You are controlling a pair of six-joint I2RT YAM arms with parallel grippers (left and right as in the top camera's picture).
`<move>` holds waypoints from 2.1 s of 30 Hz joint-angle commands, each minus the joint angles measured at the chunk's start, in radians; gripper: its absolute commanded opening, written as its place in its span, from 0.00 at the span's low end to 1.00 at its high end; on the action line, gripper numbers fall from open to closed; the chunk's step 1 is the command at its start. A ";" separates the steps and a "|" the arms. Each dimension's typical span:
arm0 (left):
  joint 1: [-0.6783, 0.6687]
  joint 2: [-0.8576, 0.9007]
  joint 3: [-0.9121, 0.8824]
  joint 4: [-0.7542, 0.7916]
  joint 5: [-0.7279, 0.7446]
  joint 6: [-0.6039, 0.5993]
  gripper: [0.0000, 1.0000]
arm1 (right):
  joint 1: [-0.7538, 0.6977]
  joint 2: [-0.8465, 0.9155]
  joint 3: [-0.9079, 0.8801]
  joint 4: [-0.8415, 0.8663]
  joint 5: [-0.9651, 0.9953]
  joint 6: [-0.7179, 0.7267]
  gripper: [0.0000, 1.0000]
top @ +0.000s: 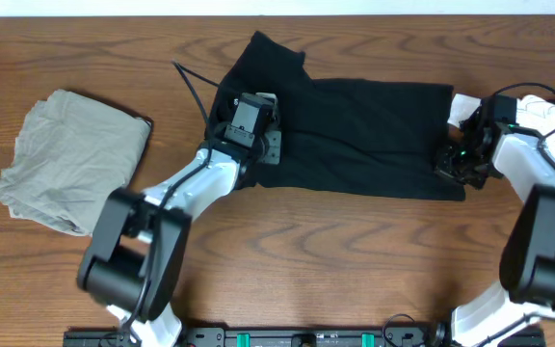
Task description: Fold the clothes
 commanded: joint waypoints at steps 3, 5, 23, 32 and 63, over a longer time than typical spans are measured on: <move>-0.024 -0.111 0.033 -0.111 0.114 0.018 0.06 | 0.030 -0.238 0.026 -0.052 0.005 -0.085 0.08; -0.037 -0.105 0.031 -0.153 0.114 0.021 0.06 | 0.051 -0.275 0.026 -0.084 -0.004 -0.117 0.08; -0.040 0.042 -0.001 -0.143 0.020 0.021 0.07 | 0.309 -0.201 -0.002 -0.130 -0.013 -0.246 0.12; -0.025 0.056 -0.001 -0.174 0.021 0.020 0.07 | 0.426 -0.108 -0.002 -0.109 -0.011 -0.225 0.13; -0.026 0.056 -0.010 -0.223 0.021 0.001 0.06 | 0.422 0.125 0.010 0.339 0.183 -0.008 0.22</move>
